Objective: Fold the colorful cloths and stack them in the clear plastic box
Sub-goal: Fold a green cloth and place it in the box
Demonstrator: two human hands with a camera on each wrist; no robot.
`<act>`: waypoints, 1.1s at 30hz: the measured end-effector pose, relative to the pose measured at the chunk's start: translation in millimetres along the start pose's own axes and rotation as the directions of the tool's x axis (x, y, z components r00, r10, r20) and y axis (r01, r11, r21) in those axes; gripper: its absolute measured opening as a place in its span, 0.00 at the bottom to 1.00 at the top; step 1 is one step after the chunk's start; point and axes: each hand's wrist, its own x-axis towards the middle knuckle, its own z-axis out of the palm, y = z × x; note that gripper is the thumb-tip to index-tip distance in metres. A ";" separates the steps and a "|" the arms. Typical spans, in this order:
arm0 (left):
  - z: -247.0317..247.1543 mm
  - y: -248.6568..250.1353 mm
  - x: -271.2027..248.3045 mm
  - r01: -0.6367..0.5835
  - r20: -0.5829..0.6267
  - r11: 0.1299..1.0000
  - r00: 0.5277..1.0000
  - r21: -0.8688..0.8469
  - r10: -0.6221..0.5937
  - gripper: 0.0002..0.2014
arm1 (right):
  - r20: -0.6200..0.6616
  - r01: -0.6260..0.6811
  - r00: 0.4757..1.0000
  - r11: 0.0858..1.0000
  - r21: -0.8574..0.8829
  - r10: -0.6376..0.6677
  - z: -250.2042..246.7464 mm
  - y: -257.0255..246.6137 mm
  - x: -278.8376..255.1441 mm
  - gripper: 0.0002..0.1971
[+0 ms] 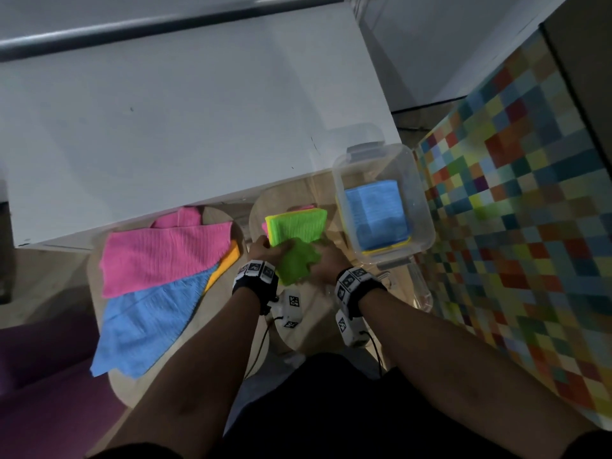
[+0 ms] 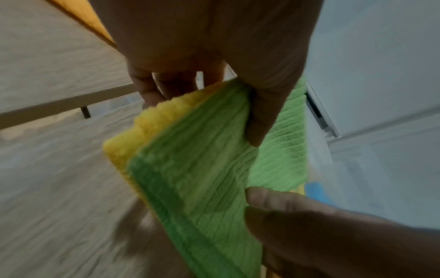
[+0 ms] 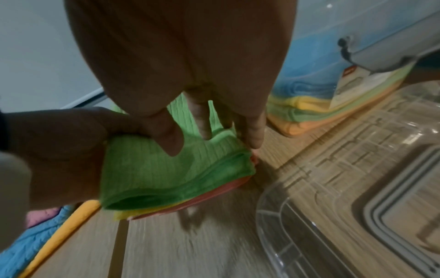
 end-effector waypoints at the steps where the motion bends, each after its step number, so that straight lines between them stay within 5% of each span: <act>1: -1.8 0.6 -3.8 -0.013 0.015 0.999 1.000 -0.030 0.014 0.30 | -0.003 0.021 1.000 0.996 0.081 -0.021 -3.2 2.1 -4.0 0.33; 6: -20.5 8.1 -28.1 -0.079 0.010 0.977 0.997 -0.200 0.082 0.21 | -0.035 -0.074 0.995 0.912 0.404 0.096 -1.4 -6.5 -24.4 0.31; 9: -43.3 23.6 -49.9 -0.030 0.140 0.929 0.986 -0.369 0.088 0.25 | -0.056 -0.024 0.995 0.743 0.669 0.082 -6.1 -22.0 -45.3 0.33; 12: -60.4 40.5 -72.1 -0.060 0.303 0.911 0.932 -0.407 0.197 0.27 | -0.034 0.010 0.999 0.560 0.828 0.032 -11.7 -26.5 -58.3 0.49; 14: -65.2 52.1 -84.6 -0.064 0.378 0.902 0.894 -0.427 0.242 0.27 | 0.002 0.014 0.999 0.407 0.913 -0.039 -15.7 -31.1 -66.6 0.42; 17: -61.5 64.7 -101.1 -0.046 0.434 0.890 0.861 -0.453 0.266 0.30 | -0.051 0.058 0.998 0.282 0.958 -0.031 -33.0 -34.4 -79.4 0.36; 22: -29.7 86.1 -135.4 -0.025 0.555 0.904 0.781 -0.428 0.285 0.11 | -0.137 0.141 0.990 0.207 0.968 -0.032 -67.4 -23.6 -101.6 0.35; 26: 1.9 105.7 -147.1 -0.009 0.593 0.904 0.752 -0.427 0.288 0.10 | -0.115 0.129 0.985 0.110 0.986 -0.131 -91.9 0.5 -103.4 0.27; 29: 32.3 119.6 -132.2 -0.003 0.523 0.895 0.811 -0.447 0.264 0.11 | -0.067 0.100 0.986 0.213 0.972 -0.155 -125.7 22.6 -101.6 0.26; 33: 84.6 133.5 -97.1 -0.085 0.271 0.929 0.943 -0.359 0.191 0.19 | -0.286 0.180 0.954 0.603 0.777 0.083 -179.6 47.3 -94.7 0.33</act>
